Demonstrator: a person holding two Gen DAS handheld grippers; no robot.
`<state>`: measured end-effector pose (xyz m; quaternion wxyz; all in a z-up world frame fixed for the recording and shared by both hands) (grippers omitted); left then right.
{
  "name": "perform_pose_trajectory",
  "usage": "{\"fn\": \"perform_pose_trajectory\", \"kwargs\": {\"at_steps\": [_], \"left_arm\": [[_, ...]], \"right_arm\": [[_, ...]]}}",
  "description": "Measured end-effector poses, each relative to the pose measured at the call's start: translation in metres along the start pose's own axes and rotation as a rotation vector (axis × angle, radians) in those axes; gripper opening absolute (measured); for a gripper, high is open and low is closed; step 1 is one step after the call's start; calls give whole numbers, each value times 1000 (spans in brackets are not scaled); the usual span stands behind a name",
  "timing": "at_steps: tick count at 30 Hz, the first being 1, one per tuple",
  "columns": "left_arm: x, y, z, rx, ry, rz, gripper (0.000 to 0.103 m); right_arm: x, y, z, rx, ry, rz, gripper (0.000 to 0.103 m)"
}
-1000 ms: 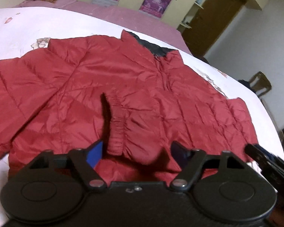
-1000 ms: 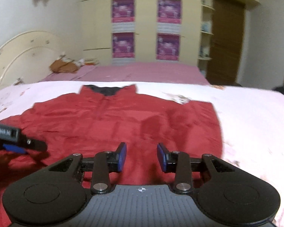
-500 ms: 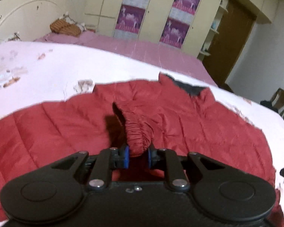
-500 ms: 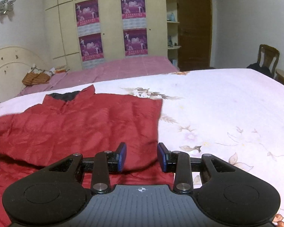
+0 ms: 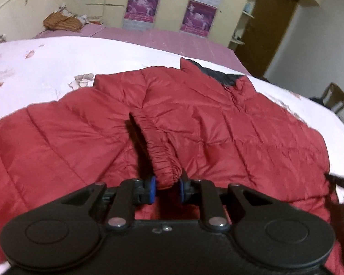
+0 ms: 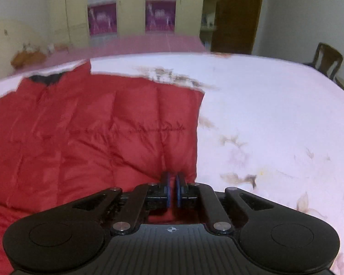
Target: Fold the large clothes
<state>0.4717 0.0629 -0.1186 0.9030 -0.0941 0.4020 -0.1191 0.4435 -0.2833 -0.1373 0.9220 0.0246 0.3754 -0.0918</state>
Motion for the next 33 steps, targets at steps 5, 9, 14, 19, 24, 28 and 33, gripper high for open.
{"fn": "perform_pose_trajectory", "kwargs": {"at_steps": [5,9,14,19,24,28,33], "left_arm": [[-41,8,9,-3,-181,117,39],[-13,-14,26,70,-148,53,39],[47,-23,22,143,-35,56,42],[32,-21,27,132,-78,36,40],[45,-25,44,141,-86,42,42],[68,-20,47,137,-42,83,45],[60,-24,43,160,-45,104,42]], "right_arm": [[-33,-19,10,63,-111,29,6],[-27,-14,28,46,-139,38,6],[26,-7,33,-12,-21,-15,6],[19,-12,38,-49,-57,-9,6],[21,-21,64,9,-129,34,6],[46,-16,74,-19,-73,12,6],[51,-18,69,-52,-37,-3,6]]}}
Point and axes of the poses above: each gripper's, at about its wrist camera, not at the fingertips, and x roughly the way its jaws point, y to its left, z to its top, the point moved 1 cm from there along x, roughly the way its jaws point, and after that the axes turned 5 degrees about -z, right-handed, at the moved point
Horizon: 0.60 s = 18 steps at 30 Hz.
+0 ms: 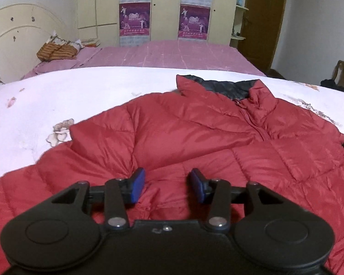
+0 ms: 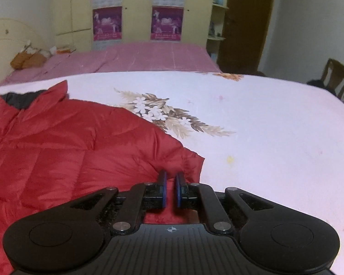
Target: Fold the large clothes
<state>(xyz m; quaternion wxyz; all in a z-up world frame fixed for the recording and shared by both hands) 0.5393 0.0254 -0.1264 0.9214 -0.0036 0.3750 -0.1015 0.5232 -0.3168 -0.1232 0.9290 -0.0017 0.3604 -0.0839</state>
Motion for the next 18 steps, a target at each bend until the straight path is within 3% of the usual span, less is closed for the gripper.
{"fn": "perform_pose_trajectory", "kwargs": {"at_steps": [3,6,12,14,18], "left_arm": [[-28,-11,-3,-31,-61,-48,49],[-49,-39,-17,9,-93,-81,54],[-48,-67,-38,59,-49,-103,54],[-46,-65,-44,68,-32,-61,54],[-52,-40,-52,11,-19,-28,55]], "right_arm": [[-34,-6,-2,71,-58,25,6],[-67,3,-18,80,-71,86,7],[-95,47,-57,-20,-35,198,6],[-94,54,-62,-64,-41,182,6],[-88,32,-66,-21,-9,75,6]]}}
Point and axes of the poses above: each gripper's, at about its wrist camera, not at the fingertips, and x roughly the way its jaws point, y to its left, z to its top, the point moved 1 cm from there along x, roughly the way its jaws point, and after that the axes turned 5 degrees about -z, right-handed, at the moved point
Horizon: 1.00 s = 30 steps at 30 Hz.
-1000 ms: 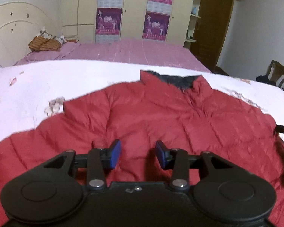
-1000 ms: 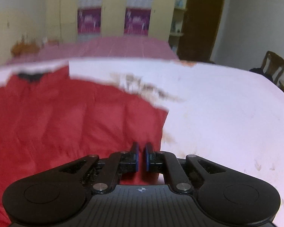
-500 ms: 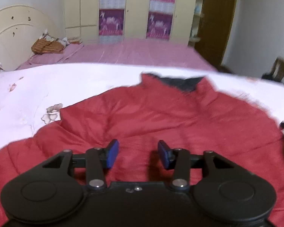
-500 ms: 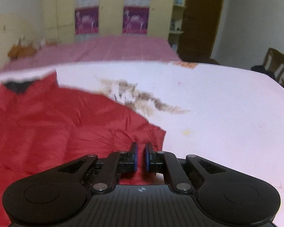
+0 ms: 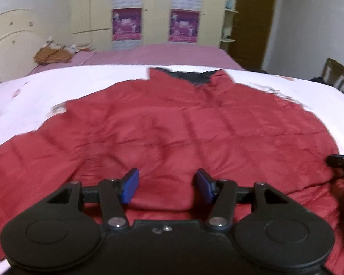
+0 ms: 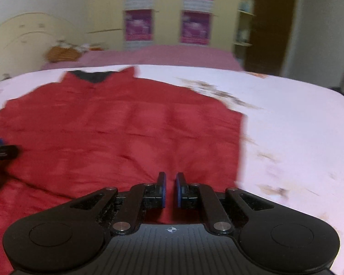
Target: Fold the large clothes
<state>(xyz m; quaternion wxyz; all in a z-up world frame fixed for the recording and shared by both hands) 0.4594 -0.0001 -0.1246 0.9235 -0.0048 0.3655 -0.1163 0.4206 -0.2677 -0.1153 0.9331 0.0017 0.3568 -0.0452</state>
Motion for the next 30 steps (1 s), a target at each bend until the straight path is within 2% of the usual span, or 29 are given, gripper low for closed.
{"fn": "perform_pose_trajectory", "kwargs": {"at_steps": [5,8,9,10,11,12,15,18,20,22,25,28,30], "left_arm": [[0,7,0,-4,9,-12,56],[-14,11,1,-58,-41,-9,79],[-20,14,-1,-77,-52,-9,80],[-25,17,-3,-90,-52,-5,80],[-31,21,-6,-106,-48,8,81],[-37,27,-10,-125,-46,16,80],[-65,53,-28,-224,-63,61,77],[-100,90,-55,-358,-82,134,69],[-122,113,-73,-447,-97,195,68],[-150,140,-96,-586,-123,262,67],[-195,173,-132,-795,-210,338,67],[-227,199,-165,-990,-283,390,67],[-240,213,-184,-1095,-334,400,59]], "right_arm": [[3,-8,2,-2,33,-5,6],[-12,-12,6,56,-9,38,7],[-13,-12,6,60,-8,47,7],[-16,-12,5,55,-3,54,25],[-20,-10,4,51,-13,48,50],[-28,-9,1,40,-52,40,88],[-46,-5,-3,5,-92,57,88],[-53,-8,-6,13,-97,11,88],[-53,-11,-9,47,-84,0,80],[-52,-13,-12,81,-66,-6,78],[-52,-11,-15,90,-55,-2,78],[-55,-2,-16,73,-62,17,78],[-57,1,-16,72,-67,28,78]]}}
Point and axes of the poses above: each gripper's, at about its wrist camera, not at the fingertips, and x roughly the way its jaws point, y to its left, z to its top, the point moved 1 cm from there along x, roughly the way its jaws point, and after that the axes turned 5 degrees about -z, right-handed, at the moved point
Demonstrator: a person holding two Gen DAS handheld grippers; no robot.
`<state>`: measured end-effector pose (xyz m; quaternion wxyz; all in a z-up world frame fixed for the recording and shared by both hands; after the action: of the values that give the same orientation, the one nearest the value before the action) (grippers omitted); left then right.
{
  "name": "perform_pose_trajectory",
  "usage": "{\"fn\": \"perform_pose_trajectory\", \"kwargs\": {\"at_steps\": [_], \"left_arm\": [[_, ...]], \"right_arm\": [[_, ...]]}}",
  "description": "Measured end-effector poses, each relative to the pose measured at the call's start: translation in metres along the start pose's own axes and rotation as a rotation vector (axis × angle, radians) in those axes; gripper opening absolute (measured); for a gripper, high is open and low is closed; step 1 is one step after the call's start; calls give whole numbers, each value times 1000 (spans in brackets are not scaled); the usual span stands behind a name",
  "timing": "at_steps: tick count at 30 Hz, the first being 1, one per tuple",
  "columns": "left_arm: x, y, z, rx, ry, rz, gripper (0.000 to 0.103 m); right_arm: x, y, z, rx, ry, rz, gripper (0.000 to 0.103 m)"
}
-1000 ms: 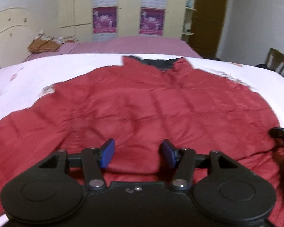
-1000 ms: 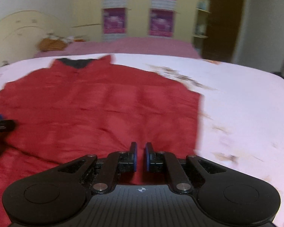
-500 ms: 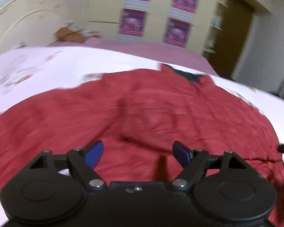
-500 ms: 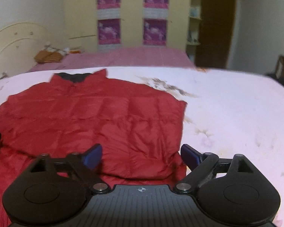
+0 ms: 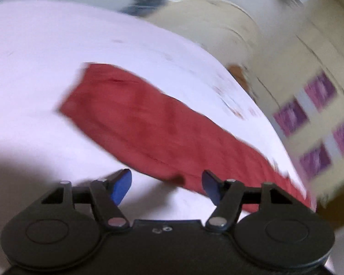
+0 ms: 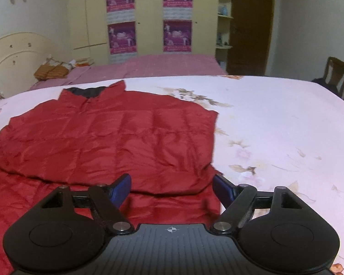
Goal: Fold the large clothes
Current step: 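Grasp the other red sleeve cuff with the left gripper and lift it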
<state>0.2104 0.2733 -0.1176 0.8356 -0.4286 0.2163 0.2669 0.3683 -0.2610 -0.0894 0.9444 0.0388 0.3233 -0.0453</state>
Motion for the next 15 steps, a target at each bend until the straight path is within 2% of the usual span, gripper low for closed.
{"fn": "perform_pose_trajectory", "kwargs": {"at_steps": [7,10,11,13,14,15], "left_arm": [[4,42,23,-281,-125,-65,58],[11,47,34,-319,-162,-55,57],[13,49,38,-292,-162,-41,52],[20,43,46,-217,-153,-11,25],[25,37,51,-181,-137,-7,8],[24,32,52,-149,-140,-12,7]], "right_arm": [[-5,10,7,-42,-21,24,78],[-5,10,8,-47,-24,17,78],[-5,9,9,-44,-25,12,78],[-3,6,12,-32,-27,5,78],[-2,5,13,-24,-28,-3,78],[-1,3,15,-17,-28,-9,78]]}}
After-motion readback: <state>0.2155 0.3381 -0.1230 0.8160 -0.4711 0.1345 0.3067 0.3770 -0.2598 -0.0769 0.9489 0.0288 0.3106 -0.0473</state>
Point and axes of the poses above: each gripper's, at about its wrist camera, not at the fingertips, and x roughly the way its jaws point, y to its left, z to its top, the point moved 1 cm from there along x, roughly the way its jaws point, and after that the axes turned 5 degrees about -z, right-handed, at the moved point
